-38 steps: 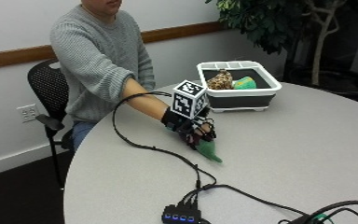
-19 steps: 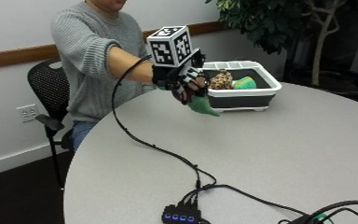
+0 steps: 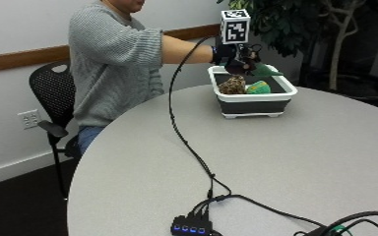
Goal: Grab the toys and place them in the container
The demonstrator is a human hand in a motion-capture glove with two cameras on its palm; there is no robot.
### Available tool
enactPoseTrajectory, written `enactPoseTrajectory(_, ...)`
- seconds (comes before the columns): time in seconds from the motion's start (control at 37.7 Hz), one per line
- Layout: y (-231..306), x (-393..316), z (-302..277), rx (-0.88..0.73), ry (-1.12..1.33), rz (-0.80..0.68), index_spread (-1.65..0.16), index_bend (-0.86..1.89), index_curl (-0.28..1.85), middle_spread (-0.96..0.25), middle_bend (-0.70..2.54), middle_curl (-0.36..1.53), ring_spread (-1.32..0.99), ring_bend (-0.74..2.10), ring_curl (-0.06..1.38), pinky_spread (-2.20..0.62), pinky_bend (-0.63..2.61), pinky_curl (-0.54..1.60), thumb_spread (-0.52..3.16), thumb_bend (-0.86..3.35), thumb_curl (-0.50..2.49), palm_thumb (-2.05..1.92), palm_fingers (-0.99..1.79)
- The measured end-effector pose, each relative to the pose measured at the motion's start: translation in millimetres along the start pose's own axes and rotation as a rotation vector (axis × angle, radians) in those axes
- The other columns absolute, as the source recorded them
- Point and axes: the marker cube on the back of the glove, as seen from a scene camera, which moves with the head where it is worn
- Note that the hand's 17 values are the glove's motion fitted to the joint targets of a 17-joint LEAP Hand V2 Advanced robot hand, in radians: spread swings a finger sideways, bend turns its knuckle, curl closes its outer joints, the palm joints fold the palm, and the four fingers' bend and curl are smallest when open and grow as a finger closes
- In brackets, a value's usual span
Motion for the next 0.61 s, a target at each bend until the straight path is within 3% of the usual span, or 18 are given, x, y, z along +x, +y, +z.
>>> enactPoseTrajectory(0.05, 0.2, 8.6, 8.0, -0.044, 0.078, 0.048, -0.45, 0.37, 0.61, -0.31, 0.30, 0.43, -0.43, 0.42, 0.31, -0.34, 1.13, 0.40, 1.08, 0.14, 0.85, 0.60, 0.52)
enactPoseTrajectory(0.11, 2.9, 8.2, 15.7, -0.100, 0.038, 0.058, -0.42, 0.27, 0.60, -0.26, 0.11, 0.39, -0.35, 0.29, 0.31, -0.27, 1.19, 0.44, 1.19, 0.05, 0.75, 0.41, -0.08)
enactPoseTrajectory(0.16, 7.1, 6.3, 21.3, -0.139, -0.029, 0.046, -0.37, 0.08, 0.56, -0.19, 0.10, 0.38, -0.25, 0.23, 0.31, -0.19, 1.18, 0.45, 1.18, -0.09, 0.67, 0.22, -0.47)
enactPoseTrajectory(0.45, 45.4, 17.7, 17.5, -0.116, -0.073, -0.011, -0.31, 0.07, 0.35, -0.10, 0.08, 0.28, -0.09, 0.14, 0.22, -0.02, 0.99, 0.35, 1.23, -0.04, 0.51, -0.01, -0.40)
enactPoseTrajectory(0.61, 121.5, 68.1, -11.0, -0.032, -0.008, -0.018, -0.31, 0.14, 0.33, -0.11, 0.09, 0.25, -0.08, 0.15, 0.22, 0.01, 0.94, 0.33, 1.24, -0.12, 0.41, -0.18, -0.29)
